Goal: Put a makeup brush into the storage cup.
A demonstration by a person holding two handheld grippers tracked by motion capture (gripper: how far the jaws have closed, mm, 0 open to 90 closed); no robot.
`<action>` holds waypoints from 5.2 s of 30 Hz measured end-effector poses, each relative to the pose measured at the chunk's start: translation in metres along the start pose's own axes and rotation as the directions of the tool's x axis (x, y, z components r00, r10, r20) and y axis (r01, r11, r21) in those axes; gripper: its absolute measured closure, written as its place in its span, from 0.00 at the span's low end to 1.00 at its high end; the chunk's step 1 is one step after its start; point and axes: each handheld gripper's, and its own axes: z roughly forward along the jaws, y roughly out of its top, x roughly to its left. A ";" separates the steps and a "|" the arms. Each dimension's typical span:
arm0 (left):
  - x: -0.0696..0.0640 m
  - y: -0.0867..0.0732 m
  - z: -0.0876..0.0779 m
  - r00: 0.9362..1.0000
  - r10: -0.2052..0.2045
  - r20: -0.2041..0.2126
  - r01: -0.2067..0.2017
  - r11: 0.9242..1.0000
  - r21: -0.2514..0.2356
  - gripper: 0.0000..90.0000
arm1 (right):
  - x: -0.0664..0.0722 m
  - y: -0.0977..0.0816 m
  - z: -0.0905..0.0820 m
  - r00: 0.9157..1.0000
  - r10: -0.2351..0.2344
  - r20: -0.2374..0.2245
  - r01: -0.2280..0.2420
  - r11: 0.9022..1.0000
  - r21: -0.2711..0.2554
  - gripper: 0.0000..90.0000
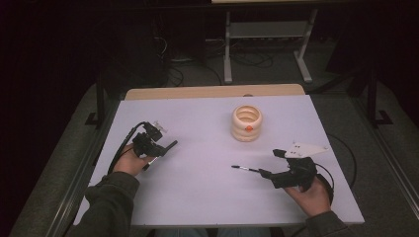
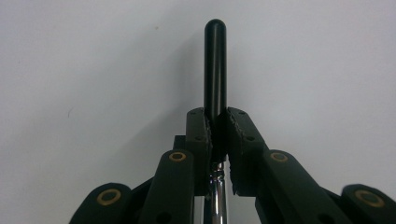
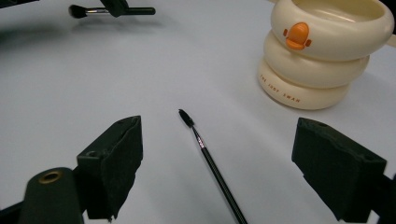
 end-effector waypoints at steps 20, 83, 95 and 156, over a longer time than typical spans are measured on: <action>-0.025 0.010 -0.036 0.992 0.111 0.060 -0.108 0.992 -0.058 0.89 | 0.005 0.031 0.000 0.996 -0.059 -0.067 0.061 0.997 0.041 0.17; -0.136 0.050 -0.057 0.828 0.527 0.190 -0.481 0.843 -0.238 0.89 | 0.030 0.108 0.027 0.911 -0.229 -0.344 0.295 0.943 0.154 0.32; -0.156 0.052 -0.050 0.776 0.592 0.217 -0.544 0.803 -0.244 0.89 | 0.042 0.103 0.054 0.845 -0.281 -0.456 0.410 0.886 0.215 0.53; -0.170 0.045 -0.040 0.708 0.652 0.270 -0.645 0.753 -0.127 0.84 | 0.052 0.081 0.055 0.759 -0.277 -0.589 0.493 0.836 0.242 0.80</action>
